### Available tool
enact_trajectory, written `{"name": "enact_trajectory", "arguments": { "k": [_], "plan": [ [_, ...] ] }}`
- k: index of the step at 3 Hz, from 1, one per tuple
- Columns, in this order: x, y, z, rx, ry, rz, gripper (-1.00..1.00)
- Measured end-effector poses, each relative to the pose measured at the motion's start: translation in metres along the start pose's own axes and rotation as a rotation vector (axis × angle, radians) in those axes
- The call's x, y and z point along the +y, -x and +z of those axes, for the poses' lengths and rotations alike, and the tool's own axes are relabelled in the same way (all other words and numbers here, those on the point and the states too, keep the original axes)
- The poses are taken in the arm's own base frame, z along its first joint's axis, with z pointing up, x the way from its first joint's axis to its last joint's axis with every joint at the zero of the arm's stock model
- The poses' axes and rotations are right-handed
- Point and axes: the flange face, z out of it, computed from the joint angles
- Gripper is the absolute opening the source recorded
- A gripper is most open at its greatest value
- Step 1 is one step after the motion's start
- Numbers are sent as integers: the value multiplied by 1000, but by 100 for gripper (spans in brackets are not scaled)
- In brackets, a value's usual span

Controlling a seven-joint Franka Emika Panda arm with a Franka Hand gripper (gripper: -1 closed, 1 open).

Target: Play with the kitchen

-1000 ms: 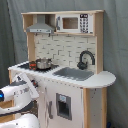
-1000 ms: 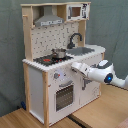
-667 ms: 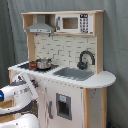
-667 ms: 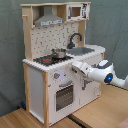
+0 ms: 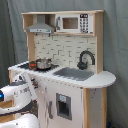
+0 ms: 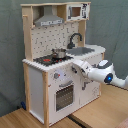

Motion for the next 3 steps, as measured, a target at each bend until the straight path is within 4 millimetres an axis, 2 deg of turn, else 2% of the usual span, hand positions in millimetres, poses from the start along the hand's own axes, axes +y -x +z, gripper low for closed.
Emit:
{"name": "enact_trajectory", "arguments": {
  "k": [1, 2, 3],
  "plan": [
    [0, -1, 0, 1, 0, 0, 100],
    [-6, -12, -29, 38, -2, -25, 100],
    [-3, -9, -46, 22, 24, -91, 100]
  ]
}}
